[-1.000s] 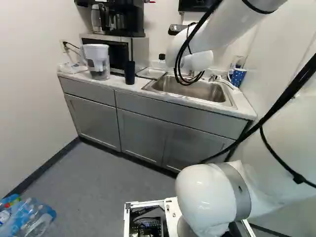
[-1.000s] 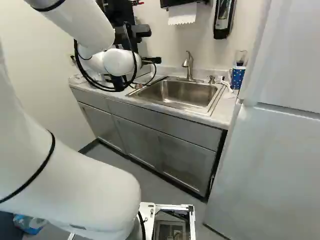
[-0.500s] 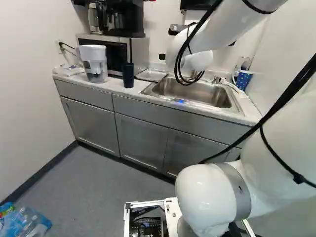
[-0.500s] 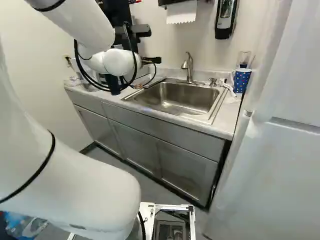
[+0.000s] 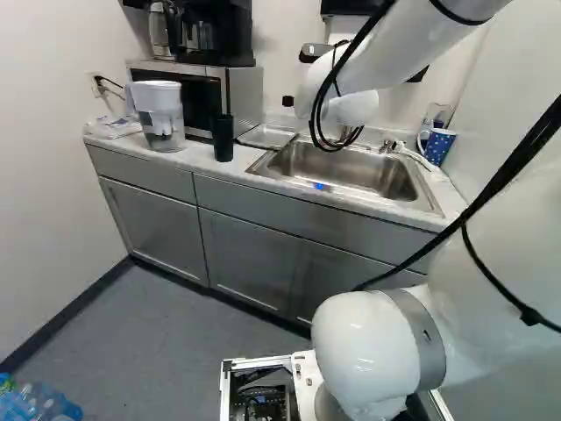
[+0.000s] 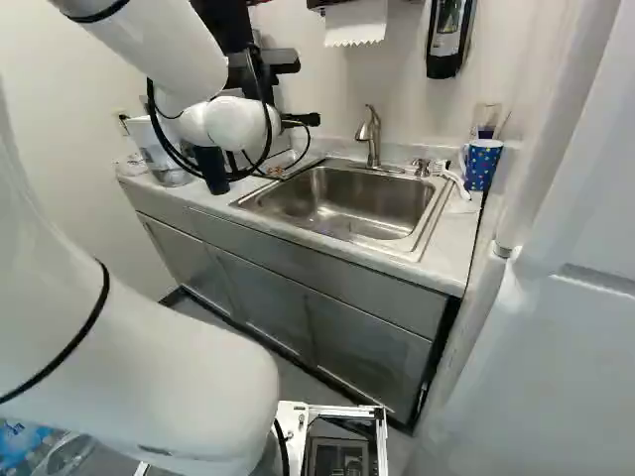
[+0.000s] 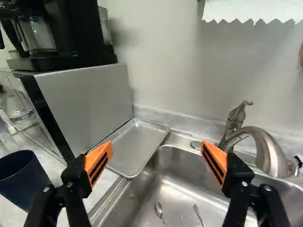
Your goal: Rinse the cup and place it in the tray
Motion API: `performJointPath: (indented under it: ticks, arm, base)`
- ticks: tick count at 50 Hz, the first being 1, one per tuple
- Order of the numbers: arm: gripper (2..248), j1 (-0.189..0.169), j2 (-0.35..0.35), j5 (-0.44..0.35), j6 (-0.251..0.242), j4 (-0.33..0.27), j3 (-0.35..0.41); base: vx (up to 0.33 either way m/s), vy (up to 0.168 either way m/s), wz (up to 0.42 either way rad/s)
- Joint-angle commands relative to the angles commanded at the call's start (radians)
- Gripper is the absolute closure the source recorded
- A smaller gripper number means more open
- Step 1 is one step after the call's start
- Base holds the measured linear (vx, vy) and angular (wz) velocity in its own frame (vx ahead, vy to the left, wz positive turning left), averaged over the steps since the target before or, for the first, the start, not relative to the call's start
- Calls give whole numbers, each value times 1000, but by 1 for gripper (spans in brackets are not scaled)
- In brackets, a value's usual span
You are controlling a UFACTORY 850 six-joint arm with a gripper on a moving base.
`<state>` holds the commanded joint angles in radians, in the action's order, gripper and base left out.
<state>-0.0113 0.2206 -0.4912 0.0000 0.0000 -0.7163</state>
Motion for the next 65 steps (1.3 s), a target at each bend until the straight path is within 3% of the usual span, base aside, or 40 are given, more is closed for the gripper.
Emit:
performJointPath:
  ticks: [32,65]
  arm:
    - [3,-2,-23,0,0,0,-21]
    - [3,-47,-139,0,0,0,-148]
  base:
    - [0,0,1]
    - [0,0,0]
